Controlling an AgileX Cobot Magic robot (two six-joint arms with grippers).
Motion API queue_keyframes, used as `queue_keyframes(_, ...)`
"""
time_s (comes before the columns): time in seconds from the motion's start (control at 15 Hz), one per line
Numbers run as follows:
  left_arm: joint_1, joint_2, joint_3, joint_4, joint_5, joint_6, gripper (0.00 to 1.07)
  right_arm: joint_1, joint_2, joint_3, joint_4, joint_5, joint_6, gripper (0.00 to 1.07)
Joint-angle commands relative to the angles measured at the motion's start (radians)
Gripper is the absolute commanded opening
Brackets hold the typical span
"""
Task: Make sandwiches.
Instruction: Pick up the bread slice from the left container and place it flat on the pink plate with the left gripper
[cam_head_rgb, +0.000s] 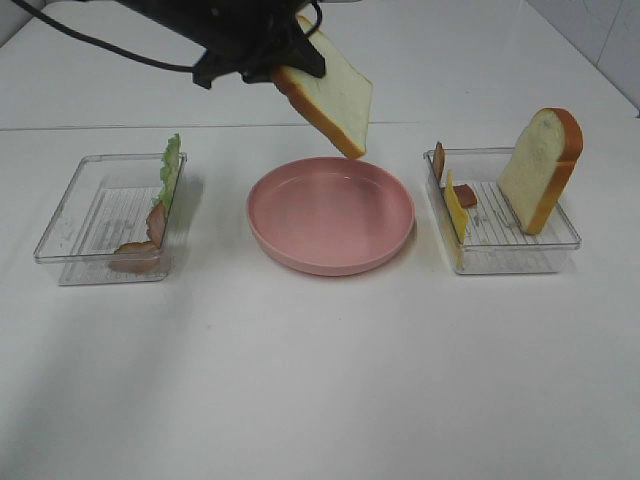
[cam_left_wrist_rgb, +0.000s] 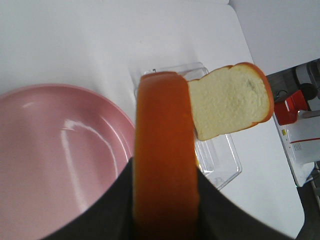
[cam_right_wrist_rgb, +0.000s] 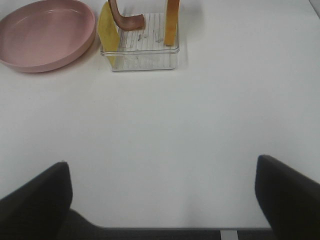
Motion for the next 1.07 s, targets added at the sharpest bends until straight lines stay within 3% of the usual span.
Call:
queue_keyframes(0.07, -0.029, 0.041, -0.006, -0.029, -0.039, 0.003, 0.00, -0.003, -0.029, 0.001, 0.000, -0.005, -0.002, 0.96)
queue_keyframes(0.6, -0.046, 0.204, -0.006, -0.150, -0.098, 0.001, 0.00, -0.003, -0.029, 0.001, 0.000, -0.005, -0.002, 0.96)
queue_keyframes(0.87, -0.046, 0.228, -0.006, -0.165, -0.095, -0.056, 0.03, -0.003, -0.029, 0.001, 0.000, -0.005, -0.002, 0.96)
queue_keyframes(1.07, -0.046, 0.229, -0.006, -0.154, -0.100, -0.080, 0.42, -0.003, -0.029, 0.001, 0.000, -0.005, -0.002, 0.96)
